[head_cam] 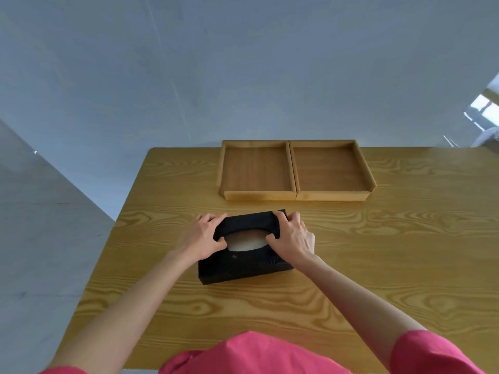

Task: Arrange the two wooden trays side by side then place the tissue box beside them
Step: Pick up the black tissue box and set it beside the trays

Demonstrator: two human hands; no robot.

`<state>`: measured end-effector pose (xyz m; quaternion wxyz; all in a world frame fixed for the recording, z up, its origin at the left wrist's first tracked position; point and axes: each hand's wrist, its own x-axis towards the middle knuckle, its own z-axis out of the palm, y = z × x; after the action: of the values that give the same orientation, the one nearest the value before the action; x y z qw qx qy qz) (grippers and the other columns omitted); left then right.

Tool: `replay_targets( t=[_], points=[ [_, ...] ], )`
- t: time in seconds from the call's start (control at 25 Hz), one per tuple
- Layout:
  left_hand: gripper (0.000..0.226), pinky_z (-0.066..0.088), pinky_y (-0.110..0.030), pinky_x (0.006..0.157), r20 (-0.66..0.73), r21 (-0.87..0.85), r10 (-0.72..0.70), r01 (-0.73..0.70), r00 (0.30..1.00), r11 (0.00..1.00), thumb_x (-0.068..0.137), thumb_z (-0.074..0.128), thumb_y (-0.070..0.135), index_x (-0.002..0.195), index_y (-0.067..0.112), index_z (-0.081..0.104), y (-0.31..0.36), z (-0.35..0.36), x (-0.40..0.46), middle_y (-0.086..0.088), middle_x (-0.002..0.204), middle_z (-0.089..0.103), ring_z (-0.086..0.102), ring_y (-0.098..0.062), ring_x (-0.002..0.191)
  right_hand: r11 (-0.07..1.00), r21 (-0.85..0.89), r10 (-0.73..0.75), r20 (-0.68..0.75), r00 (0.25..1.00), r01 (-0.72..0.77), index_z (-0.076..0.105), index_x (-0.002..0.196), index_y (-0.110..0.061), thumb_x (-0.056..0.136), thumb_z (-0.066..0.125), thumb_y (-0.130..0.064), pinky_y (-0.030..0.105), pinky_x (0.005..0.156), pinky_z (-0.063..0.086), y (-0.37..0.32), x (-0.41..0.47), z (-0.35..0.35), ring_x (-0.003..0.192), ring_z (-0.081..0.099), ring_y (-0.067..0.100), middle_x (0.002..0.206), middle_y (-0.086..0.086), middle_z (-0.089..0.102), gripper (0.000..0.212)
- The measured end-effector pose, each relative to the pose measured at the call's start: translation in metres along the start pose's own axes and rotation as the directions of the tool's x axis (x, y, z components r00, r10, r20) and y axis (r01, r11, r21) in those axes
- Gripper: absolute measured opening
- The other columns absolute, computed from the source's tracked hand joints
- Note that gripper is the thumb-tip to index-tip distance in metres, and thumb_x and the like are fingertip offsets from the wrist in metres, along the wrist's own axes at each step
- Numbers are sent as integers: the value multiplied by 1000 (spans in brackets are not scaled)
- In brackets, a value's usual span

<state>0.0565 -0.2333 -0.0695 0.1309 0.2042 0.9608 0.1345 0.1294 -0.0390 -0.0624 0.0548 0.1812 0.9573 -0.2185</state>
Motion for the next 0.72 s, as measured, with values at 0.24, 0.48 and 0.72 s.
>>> replay_targets(
  t=[0.24,0.48,0.72],
  points=[
    [60,43,-25,77,2,-55,-16,16,1000,998,84,50,30,140,26,27,-50,8,-13,1,138,39,32,-19,124,1000,5,-3,21,1000,3,29,137,-26,83,50,-34,34,72,37,-38,-4,29,113,44,29,126,11,39,59],
    [59,37,-34,100,-19,-129,28,-31,999,991,87,49,29,140,23,25,-70,4,-17,-1,146,31,22,-20,135,998,58,14,-19,1000,-13,26,138,-28,85,49,-36,31,68,41,-48,-9,46,115,40,26,132,9,35,59],
    [83,17,-40,114,-47,-588,-279,199,959,784,84,58,31,144,15,4,-67,17,-36,-9,155,6,6,-23,142,893,443,72,41,997,-83,18,144,-24,87,56,-38,29,93,38,-26,-16,50,125,42,21,137,5,42,70]
  ],
)
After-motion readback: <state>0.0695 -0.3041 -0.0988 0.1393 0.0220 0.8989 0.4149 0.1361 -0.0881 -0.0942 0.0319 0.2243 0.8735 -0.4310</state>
